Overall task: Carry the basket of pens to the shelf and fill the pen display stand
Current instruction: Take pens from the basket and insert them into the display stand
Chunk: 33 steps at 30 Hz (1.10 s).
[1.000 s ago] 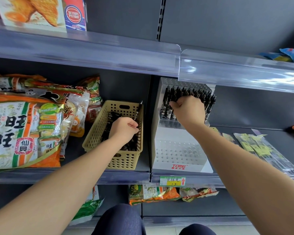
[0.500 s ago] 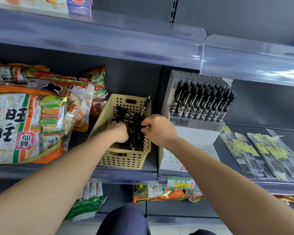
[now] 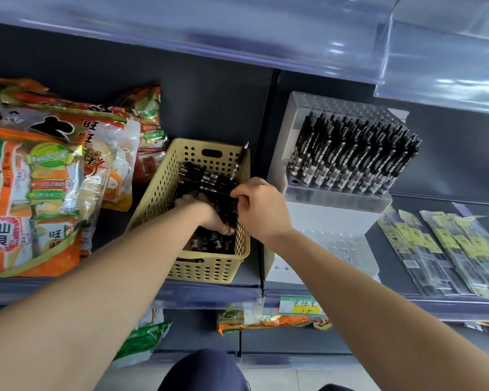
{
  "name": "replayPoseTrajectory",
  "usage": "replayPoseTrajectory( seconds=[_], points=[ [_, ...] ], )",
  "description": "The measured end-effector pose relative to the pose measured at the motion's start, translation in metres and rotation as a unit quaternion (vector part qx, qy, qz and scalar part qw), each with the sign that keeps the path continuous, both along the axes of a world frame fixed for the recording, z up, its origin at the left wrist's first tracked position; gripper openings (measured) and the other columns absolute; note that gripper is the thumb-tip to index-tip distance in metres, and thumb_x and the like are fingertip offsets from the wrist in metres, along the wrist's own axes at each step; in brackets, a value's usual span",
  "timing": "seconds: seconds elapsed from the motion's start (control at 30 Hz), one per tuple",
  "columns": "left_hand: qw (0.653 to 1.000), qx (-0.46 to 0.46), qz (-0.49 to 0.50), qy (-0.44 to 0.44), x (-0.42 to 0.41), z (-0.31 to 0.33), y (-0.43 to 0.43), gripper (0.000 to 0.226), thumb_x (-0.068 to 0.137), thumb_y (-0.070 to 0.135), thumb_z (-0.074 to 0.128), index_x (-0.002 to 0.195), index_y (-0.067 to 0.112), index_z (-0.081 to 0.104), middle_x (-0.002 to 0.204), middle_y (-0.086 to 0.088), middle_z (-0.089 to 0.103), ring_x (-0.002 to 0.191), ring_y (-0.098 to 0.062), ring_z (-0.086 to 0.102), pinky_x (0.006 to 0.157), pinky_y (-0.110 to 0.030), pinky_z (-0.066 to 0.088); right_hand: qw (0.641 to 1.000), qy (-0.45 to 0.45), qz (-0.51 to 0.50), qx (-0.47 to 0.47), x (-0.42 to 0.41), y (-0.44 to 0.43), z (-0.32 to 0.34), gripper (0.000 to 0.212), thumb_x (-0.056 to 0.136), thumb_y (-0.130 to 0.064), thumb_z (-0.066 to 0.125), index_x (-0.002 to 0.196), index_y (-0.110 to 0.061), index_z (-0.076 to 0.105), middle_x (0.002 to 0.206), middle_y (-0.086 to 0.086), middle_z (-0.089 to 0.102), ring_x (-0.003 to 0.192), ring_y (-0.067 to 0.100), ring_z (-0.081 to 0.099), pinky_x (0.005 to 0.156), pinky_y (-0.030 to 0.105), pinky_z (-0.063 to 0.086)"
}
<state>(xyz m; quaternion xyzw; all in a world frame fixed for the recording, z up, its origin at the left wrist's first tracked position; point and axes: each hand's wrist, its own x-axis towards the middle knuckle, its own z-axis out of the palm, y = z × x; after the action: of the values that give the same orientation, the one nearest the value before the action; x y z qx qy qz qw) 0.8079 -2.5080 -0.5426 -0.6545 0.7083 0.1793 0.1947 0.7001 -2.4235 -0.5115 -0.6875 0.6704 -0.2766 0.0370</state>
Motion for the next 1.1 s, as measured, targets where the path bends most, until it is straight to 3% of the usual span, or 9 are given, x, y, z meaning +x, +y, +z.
replayPoseTrajectory(
  seconds=[0.13, 0.3, 0.47, 0.6, 0.73, 0.87, 0.93, 1.03, 1.1],
  points=[
    [0.997, 0.054, -0.014, 0.045, 0.000, 0.001, -0.004, 0.097, 0.079, 0.056, 0.067, 0.151, 0.010, 0.021, 0.155, -0.018, 0.024, 0.140, -0.034, 0.028, 0.113, -0.044, 0.031, 1.000, 0.000, -0.002, 0.000, 0.000, -0.001, -0.001, 0.034, 0.090, -0.004, 0.044, 0.107, -0.014, 0.071, 0.115, 0.005, 0.063, 0.100, 0.021, 0.062, 0.083, 0.026, 0.047],
    [0.994, 0.061, 0.003, 0.086, 0.005, 0.005, -0.001, 0.065, 0.090, 0.027, 0.063, 0.143, 0.003, 0.035, 0.144, -0.019, 0.038, 0.128, -0.032, 0.044, 0.099, -0.038, 0.045, 1.000, 0.006, 0.004, 0.001, 0.000, 0.000, 0.000, 0.034, 0.088, -0.002, 0.044, 0.105, -0.013, 0.071, 0.113, 0.006, 0.062, 0.097, 0.024, 0.062, 0.079, 0.029, 0.049],
    [0.980, 0.064, 0.080, 0.173, 0.017, 0.003, -0.006, 0.063, 0.086, 0.009, 0.067, 0.141, -0.001, 0.038, 0.145, -0.023, 0.037, 0.130, -0.038, 0.041, 0.101, -0.044, 0.044, 1.000, 0.006, 0.004, 0.005, 0.000, 0.000, 0.000, 0.034, 0.089, -0.002, 0.043, 0.106, -0.013, 0.071, 0.116, 0.005, 0.062, 0.098, 0.023, 0.061, 0.081, 0.030, 0.050],
    [0.935, 0.084, 0.163, 0.304, 0.029, 0.006, -0.010, 0.073, 0.073, -0.005, 0.075, 0.138, -0.002, 0.042, 0.148, -0.021, 0.036, 0.135, -0.039, 0.035, 0.104, -0.050, 0.040, 1.000, 0.004, 0.000, 0.010, 0.000, 0.001, 0.001, 0.034, 0.090, -0.002, 0.043, 0.106, -0.013, 0.071, 0.117, 0.005, 0.061, 0.098, 0.023, 0.061, 0.081, 0.030, 0.050],
    [0.907, 0.085, 0.206, 0.357, 0.031, 0.008, -0.001, 0.077, 0.071, -0.007, 0.076, 0.138, -0.001, 0.040, 0.148, -0.021, 0.036, 0.136, -0.038, 0.032, 0.107, -0.049, 0.037, 1.000, 0.007, 0.005, 0.016, 0.002, 0.001, 0.002, 0.033, 0.090, -0.003, 0.043, 0.107, -0.013, 0.071, 0.116, 0.004, 0.061, 0.098, 0.023, 0.061, 0.081, 0.030, 0.050],
    [0.860, 0.053, 0.252, 0.441, 0.030, 0.010, -0.002, 0.068, 0.067, -0.009, 0.070, 0.129, 0.001, 0.046, 0.135, -0.024, 0.048, 0.122, -0.041, 0.048, 0.097, -0.053, 0.046, 1.000, 0.013, 0.007, 0.018, 0.003, 0.002, 0.002, 0.033, 0.090, -0.003, 0.043, 0.106, -0.013, 0.071, 0.116, 0.004, 0.061, 0.097, 0.024, 0.062, 0.080, 0.034, 0.052],
    [0.829, 0.013, 0.279, 0.485, 0.031, 0.013, -0.002, 0.057, 0.068, -0.010, 0.066, 0.122, 0.001, 0.048, 0.126, -0.021, 0.054, 0.117, -0.039, 0.051, 0.091, -0.047, 0.049, 1.000, 0.014, 0.008, 0.021, 0.003, 0.002, 0.002, 0.034, 0.091, -0.003, 0.043, 0.107, -0.013, 0.070, 0.116, 0.004, 0.060, 0.097, 0.024, 0.061, 0.080, 0.034, 0.052],
    [0.803, -0.022, 0.288, 0.521, 0.035, 0.019, -0.003, 0.061, 0.070, -0.005, 0.072, 0.124, 0.006, 0.048, 0.121, -0.013, 0.055, 0.114, -0.031, 0.052, 0.089, -0.041, 0.048, 0.999, 0.019, 0.012, 0.025, 0.004, 0.003, 0.004, 0.034, 0.093, -0.005, 0.042, 0.109, -0.015, 0.070, 0.117, 0.002, 0.059, 0.097, 0.023, 0.061, 0.079, 0.031, 0.052],
    [0.785, -0.027, 0.295, 0.544, 0.039, 0.024, -0.003, 0.055, 0.068, -0.004, 0.074, 0.116, 0.007, 0.051, 0.112, -0.016, 0.060, 0.103, -0.033, 0.060, 0.088, -0.048, 0.053, 0.999, 0.024, 0.012, 0.028, 0.004, 0.002, 0.004, 0.033, 0.094, -0.007, 0.042, 0.111, -0.016, 0.069, 0.117, 0.002, 0.059, 0.097, 0.022, 0.061, 0.078, 0.032, 0.052]
  ],
)
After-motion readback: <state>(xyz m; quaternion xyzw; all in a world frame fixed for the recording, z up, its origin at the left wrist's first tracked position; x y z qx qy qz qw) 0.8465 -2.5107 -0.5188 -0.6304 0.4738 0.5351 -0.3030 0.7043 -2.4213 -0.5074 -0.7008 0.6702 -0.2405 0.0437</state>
